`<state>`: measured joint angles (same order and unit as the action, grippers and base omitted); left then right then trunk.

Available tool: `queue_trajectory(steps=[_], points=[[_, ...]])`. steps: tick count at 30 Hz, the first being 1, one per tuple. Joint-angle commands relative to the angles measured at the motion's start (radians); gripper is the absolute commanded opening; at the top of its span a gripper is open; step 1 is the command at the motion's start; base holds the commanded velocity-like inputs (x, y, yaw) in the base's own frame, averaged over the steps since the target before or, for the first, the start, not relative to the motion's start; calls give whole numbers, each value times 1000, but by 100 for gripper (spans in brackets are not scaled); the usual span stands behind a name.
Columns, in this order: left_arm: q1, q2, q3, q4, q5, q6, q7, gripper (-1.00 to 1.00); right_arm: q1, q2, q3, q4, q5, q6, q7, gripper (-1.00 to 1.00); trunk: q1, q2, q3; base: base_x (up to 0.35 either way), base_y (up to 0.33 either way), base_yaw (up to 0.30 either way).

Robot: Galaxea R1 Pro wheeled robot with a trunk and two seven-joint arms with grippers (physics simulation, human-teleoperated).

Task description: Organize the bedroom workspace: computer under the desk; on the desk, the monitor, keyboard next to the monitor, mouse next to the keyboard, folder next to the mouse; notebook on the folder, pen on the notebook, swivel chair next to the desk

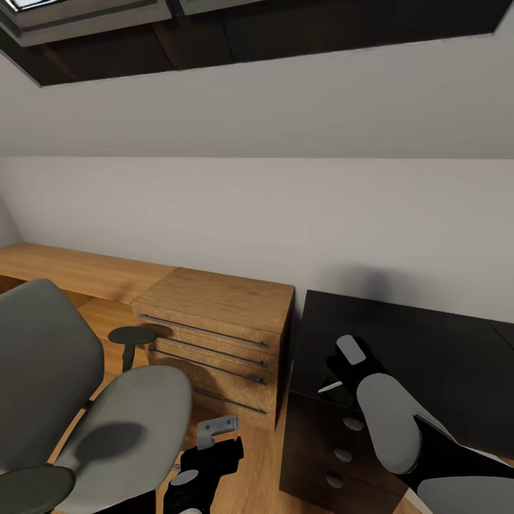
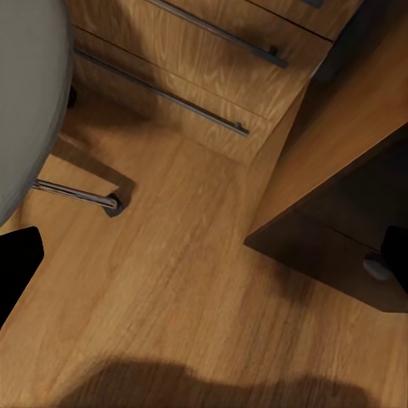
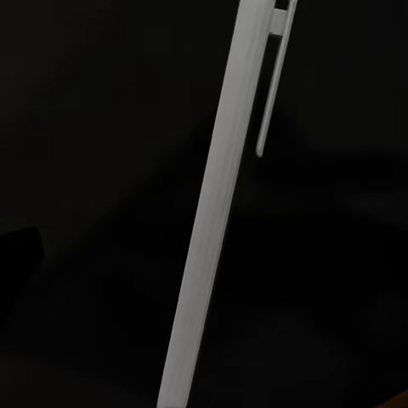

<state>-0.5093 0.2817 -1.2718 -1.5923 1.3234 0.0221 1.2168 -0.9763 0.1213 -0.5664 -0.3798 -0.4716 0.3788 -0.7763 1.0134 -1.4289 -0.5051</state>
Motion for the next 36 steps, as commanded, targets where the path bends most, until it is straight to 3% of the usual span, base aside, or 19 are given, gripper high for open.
queue_trajectory(steps=[1,31,36], points=[[-2,1,-1,-1,2,2,4,100,21,0,-1,-2,0,0,1,100,0,0,-1,0,0,0],[-2,1,-1,-1,1,2,4,100,21,0,-1,1,24,-28,0,100,0,0,-1,0,0,0],[-2,1,-1,-1,0,2,5,100,21,0,-1,0,24,-28,-1,100,16,-28,-14,0,0,0]])
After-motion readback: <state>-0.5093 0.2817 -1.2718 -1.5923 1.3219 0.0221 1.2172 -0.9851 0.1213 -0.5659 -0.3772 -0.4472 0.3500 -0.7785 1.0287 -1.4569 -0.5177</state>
